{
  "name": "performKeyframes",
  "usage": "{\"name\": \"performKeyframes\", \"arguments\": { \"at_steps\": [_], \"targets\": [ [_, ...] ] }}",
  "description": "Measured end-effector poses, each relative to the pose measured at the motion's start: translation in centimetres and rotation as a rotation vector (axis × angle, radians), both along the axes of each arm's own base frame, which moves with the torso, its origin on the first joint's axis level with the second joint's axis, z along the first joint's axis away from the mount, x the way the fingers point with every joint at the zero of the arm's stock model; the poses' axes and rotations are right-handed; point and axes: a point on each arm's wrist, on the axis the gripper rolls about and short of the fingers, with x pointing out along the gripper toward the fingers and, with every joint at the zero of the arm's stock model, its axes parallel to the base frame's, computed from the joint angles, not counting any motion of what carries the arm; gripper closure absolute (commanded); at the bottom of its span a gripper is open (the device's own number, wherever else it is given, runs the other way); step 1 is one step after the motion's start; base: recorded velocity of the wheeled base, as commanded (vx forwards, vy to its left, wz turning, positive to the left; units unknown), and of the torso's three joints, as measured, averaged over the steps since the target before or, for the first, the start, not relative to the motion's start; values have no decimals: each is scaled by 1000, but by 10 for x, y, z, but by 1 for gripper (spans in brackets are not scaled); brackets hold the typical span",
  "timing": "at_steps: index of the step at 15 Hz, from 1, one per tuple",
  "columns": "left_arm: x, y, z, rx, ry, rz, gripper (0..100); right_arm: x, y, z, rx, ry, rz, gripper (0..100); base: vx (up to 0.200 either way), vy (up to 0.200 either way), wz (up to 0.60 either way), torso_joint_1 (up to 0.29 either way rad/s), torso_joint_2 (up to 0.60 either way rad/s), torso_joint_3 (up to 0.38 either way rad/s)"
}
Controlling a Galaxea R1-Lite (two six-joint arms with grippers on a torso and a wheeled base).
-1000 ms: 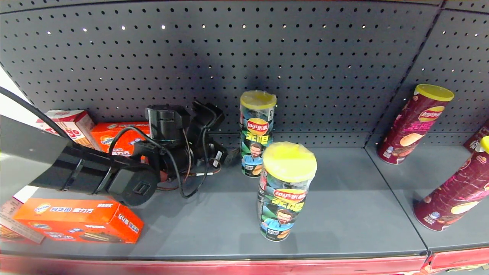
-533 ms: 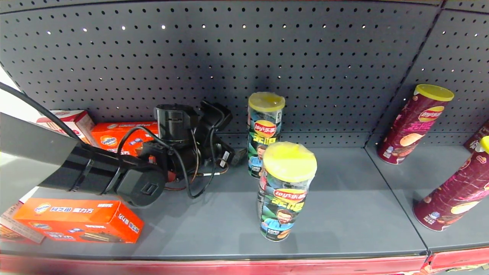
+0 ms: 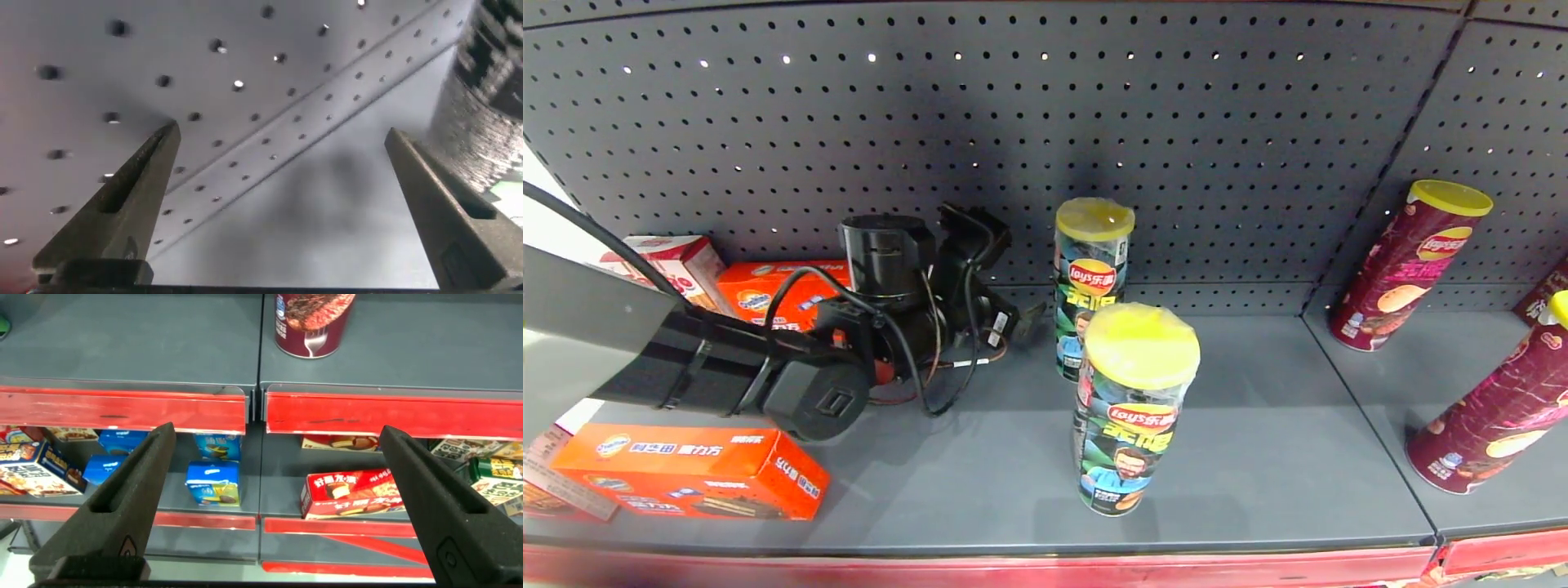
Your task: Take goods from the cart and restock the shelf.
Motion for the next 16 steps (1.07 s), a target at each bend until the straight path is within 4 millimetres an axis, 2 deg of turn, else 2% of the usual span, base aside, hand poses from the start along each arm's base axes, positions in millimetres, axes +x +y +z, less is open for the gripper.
{"name": "performKeyframes", "arguments": {
  "at_steps": [3,7,10,14,15,16],
  "targets": [
    [-19,15,16,-8,-28,14,0,0,0,0,0,0,0,0,0,0,0,0,0,0],
    [-80,37,28,-8,-32,-4,0,0,0,0,0,0,0,0,0,0,0,0,0,0],
    [-121,59,28,-15,-31,37,0,0,0,0,-2,5,3,0,0,0,0,0,0,0],
    [-149,78,26,-57,-77,76,0,1,0,1,1,10,2,0,0,0,0,0,0,0],
    [-152,80,26,-62,-76,78,0,0,0,5,14,7,3,0,0,0,0,0,0,0],
    [-156,82,25,-78,-72,81,0,-1,0,22,43,-24,8,0,0,0,0,0,0,0]
  ]
}}
